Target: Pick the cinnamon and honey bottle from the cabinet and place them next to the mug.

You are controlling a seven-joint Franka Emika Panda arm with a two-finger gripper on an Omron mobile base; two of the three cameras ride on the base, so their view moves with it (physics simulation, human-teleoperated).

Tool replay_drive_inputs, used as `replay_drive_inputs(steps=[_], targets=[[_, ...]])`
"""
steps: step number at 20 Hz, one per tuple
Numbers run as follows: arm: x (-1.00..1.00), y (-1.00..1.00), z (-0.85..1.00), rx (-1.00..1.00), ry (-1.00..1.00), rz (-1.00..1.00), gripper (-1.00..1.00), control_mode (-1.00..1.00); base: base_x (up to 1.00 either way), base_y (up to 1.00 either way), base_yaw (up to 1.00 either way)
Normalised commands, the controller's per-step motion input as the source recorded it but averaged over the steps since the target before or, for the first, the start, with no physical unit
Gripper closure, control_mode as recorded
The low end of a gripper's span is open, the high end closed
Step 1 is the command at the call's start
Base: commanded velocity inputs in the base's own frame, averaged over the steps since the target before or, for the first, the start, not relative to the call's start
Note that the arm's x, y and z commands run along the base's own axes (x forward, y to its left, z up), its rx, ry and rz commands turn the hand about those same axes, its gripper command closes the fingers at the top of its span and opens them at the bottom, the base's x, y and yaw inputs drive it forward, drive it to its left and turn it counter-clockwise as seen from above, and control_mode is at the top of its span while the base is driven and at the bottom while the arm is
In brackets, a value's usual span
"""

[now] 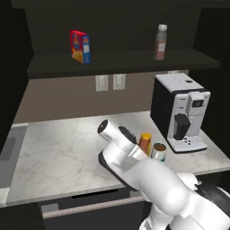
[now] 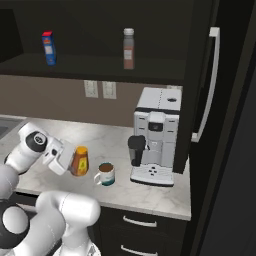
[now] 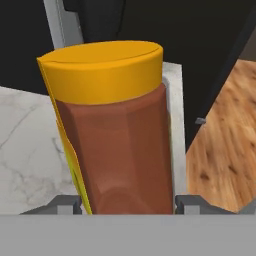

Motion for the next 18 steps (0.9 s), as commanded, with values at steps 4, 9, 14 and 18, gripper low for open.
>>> replay_drive_inputs(steps=[4,9,14,18], targets=[[0.22,-0.02,-0.03,0.00,0.00,-0.01,1.00,-1.00,0.00,0.00,0.00],[0.12,-0.04,-0.13,-0.01,0.00,-0.02,1.00,-1.00,0.00,0.00,0.00],[0.04,0.00,-0.14,0.00,0.00,-0.03,1.00,-1.00,0.00,0.00,0.00],[0.00,0.00,-0.15,0.00,-0.04,-0.05,1.00,-1.00,0.00,0.00,0.00]])
